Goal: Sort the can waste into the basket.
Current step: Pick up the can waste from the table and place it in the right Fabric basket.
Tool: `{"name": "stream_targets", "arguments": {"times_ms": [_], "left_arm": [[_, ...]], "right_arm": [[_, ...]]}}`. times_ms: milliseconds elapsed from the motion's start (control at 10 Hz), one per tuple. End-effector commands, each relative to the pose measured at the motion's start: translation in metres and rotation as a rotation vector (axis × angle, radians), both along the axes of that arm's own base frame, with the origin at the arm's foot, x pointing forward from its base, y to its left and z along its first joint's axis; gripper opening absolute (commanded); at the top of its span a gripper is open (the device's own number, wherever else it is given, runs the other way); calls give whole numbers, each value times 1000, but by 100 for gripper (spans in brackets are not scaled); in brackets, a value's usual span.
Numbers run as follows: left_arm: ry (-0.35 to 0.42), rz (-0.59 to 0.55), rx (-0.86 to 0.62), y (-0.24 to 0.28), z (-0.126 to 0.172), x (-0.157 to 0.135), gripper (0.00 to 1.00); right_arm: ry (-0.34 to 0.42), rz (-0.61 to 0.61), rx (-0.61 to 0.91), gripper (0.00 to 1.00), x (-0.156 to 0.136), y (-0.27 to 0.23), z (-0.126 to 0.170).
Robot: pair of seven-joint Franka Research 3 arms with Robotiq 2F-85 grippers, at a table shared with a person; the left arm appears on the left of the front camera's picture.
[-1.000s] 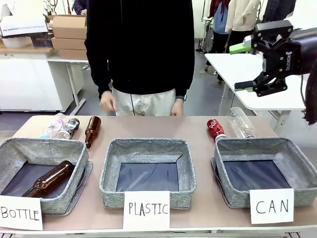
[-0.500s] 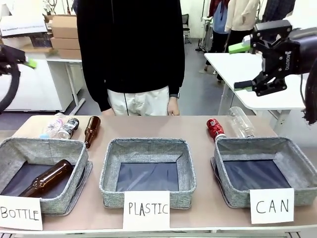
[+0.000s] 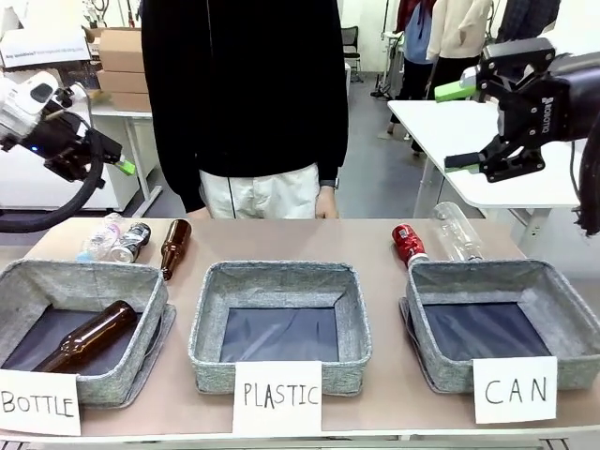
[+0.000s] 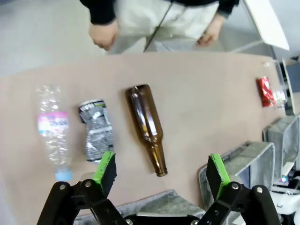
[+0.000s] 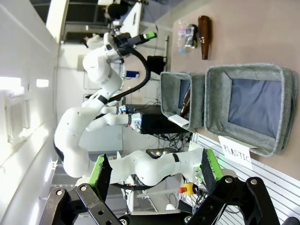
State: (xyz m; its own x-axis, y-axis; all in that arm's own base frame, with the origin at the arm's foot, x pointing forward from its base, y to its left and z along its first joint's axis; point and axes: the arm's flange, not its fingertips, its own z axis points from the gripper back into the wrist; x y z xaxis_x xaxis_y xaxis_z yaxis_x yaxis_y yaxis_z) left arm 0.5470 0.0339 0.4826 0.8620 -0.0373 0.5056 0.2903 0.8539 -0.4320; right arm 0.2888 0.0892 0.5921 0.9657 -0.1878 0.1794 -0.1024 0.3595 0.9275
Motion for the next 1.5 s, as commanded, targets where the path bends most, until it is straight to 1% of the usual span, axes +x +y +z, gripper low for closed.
{"name": "stream_targets", "arguments": {"times_ms": [0,100,200,300,400,500,600,700,800,900,1100,1300,1400], "left_arm": [[32,-29,-15,-7,-7,0,100],[98,19,67,-12,-31,19,100],[153,35,96,-21,-55,32,100],[158,85,143,-25,-67,36,100],[194,95,170,-29,-81,42,100],[222,98,205,-35,-99,47,100],[249,71,225,-41,-114,55,100],[283,68,260,-47,-129,64,100],[296,96,309,-49,-141,72,100],[323,83,320,-52,-150,77,100],[317,81,351,-59,-157,81,100],[323,81,356,-61,-157,84,100],[317,83,367,-62,-155,84,43]], "right_arm": [[-23,6,25,100,2,3,1],[-23,6,25,100,2,3,1],[-23,6,25,100,2,3,1],[-23,6,25,100,2,3,1],[-23,6,25,100,2,3,1],[-23,6,25,100,2,3,1],[-23,6,25,100,2,3,1],[-23,6,25,100,2,3,1],[-23,6,25,100,2,3,1],[-23,6,25,100,2,3,1],[-23,6,25,100,2,3,1],[-23,6,25,100,2,3,1],[-23,6,25,100,2,3,1]]}}
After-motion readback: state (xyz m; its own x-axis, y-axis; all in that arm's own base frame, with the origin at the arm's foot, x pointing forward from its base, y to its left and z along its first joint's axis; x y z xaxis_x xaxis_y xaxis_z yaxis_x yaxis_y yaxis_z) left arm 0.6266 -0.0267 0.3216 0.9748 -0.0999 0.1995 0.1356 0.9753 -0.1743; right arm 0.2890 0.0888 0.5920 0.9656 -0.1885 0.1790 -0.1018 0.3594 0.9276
